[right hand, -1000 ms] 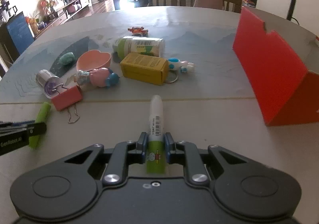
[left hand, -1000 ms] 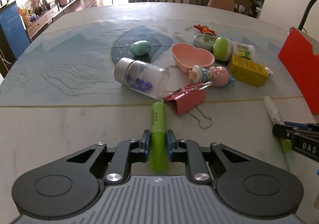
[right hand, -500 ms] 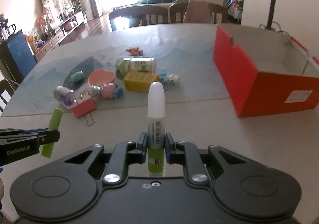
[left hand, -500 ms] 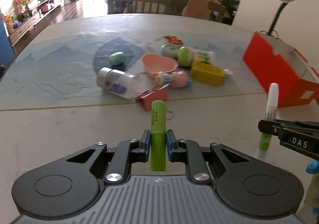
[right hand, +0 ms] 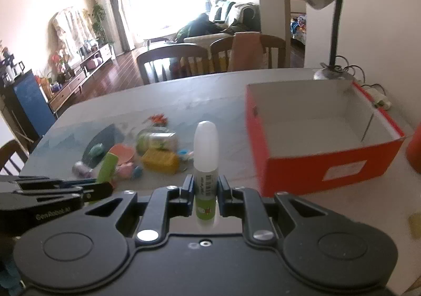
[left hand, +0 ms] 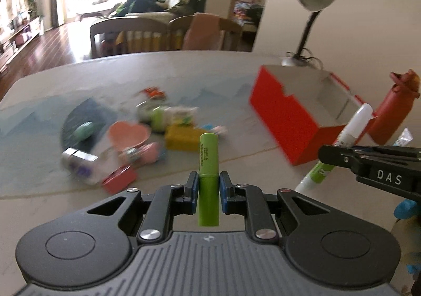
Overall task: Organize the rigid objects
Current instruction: 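Carry the highlighter and glue stick with both tools over the red box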
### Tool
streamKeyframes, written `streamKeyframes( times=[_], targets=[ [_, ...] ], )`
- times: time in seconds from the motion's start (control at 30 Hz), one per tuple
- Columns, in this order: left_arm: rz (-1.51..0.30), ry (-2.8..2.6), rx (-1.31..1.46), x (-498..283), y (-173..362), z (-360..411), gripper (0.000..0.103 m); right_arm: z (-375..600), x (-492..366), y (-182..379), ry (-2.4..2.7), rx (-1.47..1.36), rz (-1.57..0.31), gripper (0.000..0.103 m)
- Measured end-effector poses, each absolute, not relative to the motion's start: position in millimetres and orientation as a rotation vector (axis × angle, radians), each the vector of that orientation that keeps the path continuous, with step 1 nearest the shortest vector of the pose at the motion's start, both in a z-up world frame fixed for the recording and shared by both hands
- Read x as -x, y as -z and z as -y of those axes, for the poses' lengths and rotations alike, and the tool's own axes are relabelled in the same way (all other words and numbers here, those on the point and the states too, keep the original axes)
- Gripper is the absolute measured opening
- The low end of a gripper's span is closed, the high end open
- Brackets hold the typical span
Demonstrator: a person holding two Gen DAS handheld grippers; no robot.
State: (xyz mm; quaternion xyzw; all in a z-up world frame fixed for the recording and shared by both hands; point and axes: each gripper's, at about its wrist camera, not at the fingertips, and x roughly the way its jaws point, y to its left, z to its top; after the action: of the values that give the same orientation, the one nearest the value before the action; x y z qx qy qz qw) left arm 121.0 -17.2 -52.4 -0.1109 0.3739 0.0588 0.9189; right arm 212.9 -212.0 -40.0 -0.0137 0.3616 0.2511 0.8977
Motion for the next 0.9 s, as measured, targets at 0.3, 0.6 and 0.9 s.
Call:
streamKeyframes(
  times=[0.3, 0.6, 0.9],
  targets=[
    [-0.748, -0.059, 0.231, -200, 28, 73, 0.016, 266, -290, 19, -0.491, 0.027, -0.737, 0.016],
    [-0.761, -0.025, 0.206, -283, 17, 118, 0.016, 302, -357, 27, -0.469, 0.065, -0.754, 0.016],
    [-0.862, 0.018, 0.193, -348, 44, 149, 0.016, 321, -397, 69, -0.465, 0.110, -0.882, 0.016]
  ],
)
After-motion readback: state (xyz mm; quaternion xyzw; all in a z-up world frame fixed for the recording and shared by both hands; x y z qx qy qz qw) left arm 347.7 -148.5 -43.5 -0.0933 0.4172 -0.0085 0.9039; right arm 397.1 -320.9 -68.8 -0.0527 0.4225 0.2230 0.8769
